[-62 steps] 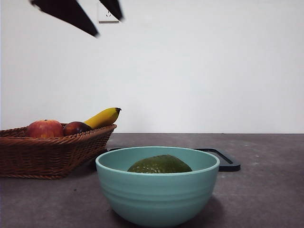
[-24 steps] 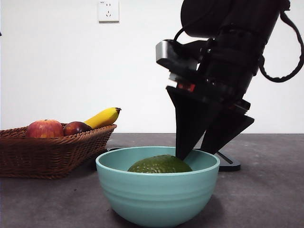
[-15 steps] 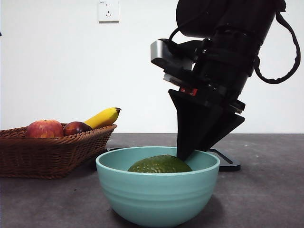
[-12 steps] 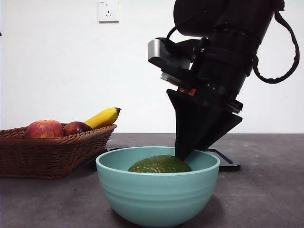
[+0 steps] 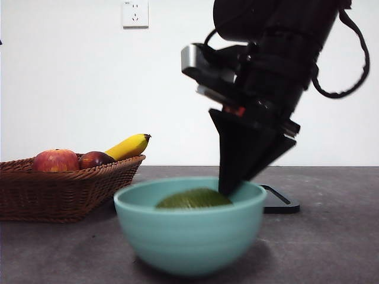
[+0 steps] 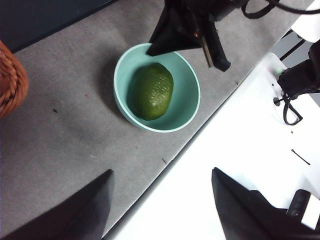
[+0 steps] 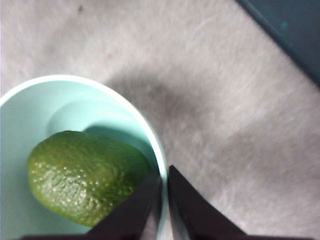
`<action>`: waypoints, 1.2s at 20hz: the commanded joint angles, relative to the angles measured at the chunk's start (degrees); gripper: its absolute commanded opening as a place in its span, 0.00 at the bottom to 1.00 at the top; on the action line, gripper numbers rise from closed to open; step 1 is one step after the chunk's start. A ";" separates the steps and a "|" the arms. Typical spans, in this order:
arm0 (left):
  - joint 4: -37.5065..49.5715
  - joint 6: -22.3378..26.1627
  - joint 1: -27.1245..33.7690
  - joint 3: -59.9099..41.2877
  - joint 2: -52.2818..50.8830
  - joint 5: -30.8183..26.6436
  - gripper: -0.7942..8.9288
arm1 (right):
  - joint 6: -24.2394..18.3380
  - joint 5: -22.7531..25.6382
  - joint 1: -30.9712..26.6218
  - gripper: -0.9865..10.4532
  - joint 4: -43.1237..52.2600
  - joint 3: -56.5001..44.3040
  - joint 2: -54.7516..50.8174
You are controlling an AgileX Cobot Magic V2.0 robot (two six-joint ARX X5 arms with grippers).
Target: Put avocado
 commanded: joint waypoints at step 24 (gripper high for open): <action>0.42 0.90 -0.33 0.39 0.35 0.28 0.40 | -1.01 -0.22 -18.45 0.10 -6.19 38.05 29.66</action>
